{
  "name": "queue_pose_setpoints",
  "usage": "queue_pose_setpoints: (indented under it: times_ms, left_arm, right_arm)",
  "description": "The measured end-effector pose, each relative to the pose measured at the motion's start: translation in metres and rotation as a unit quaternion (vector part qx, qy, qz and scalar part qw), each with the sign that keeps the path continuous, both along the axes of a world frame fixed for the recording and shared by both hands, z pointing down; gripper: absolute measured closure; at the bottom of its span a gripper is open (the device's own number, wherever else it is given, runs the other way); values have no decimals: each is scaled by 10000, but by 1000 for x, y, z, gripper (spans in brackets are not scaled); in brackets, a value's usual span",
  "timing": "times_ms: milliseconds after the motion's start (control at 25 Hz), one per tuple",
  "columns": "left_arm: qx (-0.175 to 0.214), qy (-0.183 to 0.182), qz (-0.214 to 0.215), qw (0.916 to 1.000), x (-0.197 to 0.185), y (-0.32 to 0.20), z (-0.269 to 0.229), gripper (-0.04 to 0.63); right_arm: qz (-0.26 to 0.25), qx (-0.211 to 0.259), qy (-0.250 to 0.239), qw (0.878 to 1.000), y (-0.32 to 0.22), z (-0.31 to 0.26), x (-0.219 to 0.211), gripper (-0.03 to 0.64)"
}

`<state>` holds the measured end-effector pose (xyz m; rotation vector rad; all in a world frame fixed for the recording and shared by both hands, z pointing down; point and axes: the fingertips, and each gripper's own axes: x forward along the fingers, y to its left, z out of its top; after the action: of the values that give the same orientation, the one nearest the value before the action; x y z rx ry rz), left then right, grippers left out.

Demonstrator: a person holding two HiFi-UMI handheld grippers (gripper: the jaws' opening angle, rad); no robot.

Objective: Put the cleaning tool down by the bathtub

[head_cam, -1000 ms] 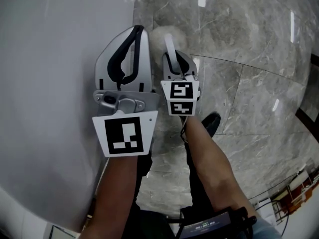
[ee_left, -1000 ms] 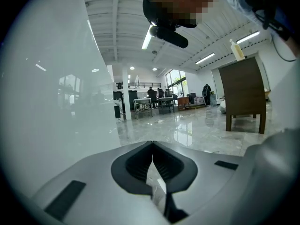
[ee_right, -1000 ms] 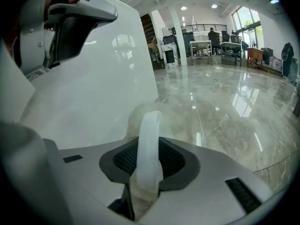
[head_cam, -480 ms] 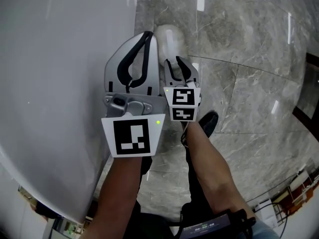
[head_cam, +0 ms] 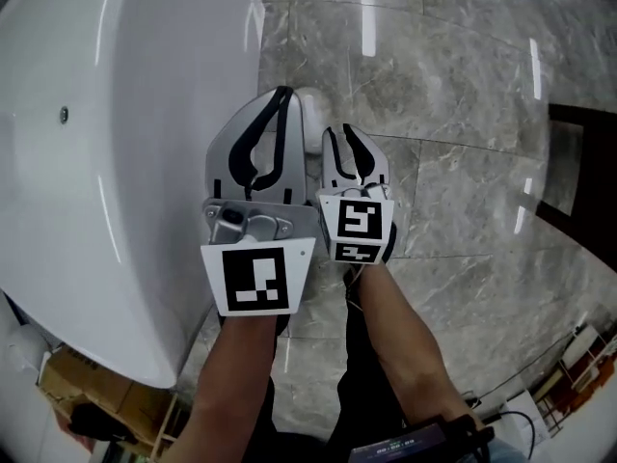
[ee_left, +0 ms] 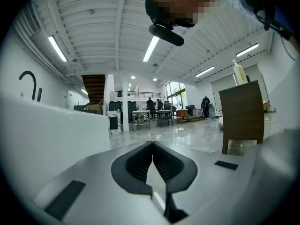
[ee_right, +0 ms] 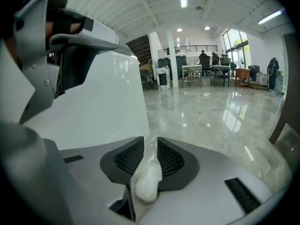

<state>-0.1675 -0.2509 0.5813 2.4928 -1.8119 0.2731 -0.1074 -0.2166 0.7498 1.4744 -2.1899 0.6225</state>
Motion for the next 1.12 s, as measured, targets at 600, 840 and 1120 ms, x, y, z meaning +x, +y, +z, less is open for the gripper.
queue_pose_setpoints:
  times_ms: [600, 840, 1120]
  left_arm:
    - [487, 268, -171, 9983, 10, 0, -247, 578]
    - [714, 44, -167, 9973, 15, -6, -303, 578]
    - [736, 8, -125, 9972, 21, -6, -311, 578]
  right_arm:
    - [277, 2099, -239, 9770, -42, -360, 42, 579]
    - [252, 2593, -263, 9651, -41, -434, 49, 603]
    - [182, 2714, -348, 9617, -45, -449, 53, 603]
